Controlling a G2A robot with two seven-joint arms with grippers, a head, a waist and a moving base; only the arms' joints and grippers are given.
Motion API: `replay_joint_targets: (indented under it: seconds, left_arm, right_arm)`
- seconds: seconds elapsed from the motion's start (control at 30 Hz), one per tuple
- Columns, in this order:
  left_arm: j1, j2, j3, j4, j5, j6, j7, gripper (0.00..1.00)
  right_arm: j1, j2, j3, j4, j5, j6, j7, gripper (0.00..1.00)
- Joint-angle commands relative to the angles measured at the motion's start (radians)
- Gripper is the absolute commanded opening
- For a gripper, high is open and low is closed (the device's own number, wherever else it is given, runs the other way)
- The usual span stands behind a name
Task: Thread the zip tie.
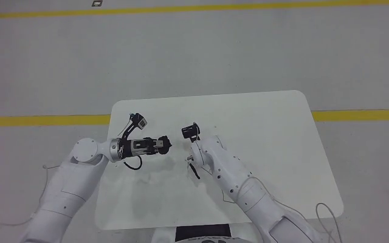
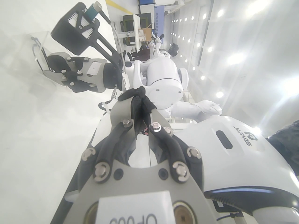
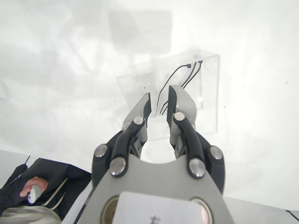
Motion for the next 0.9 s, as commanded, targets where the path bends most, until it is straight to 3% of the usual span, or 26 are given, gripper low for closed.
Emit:
replay_joint_targets:
  seconds: [0.0, 0.87]
  left_arm:
    - [0.0, 0.0, 0.0, 0.0, 0.0, 0.0, 0.0, 0.0]
    - [0.0, 0.0, 0.0, 0.0, 0.0, 0.0, 0.0, 0.0]
  right_arm:
    - [0.001, -0.004, 0.003, 0.007, -0.002, 0.0, -0.002, 0.18]
    - [0.013, -0.066, 0.036, 0.1, -0.084, 0.0, -0.019, 0.15]
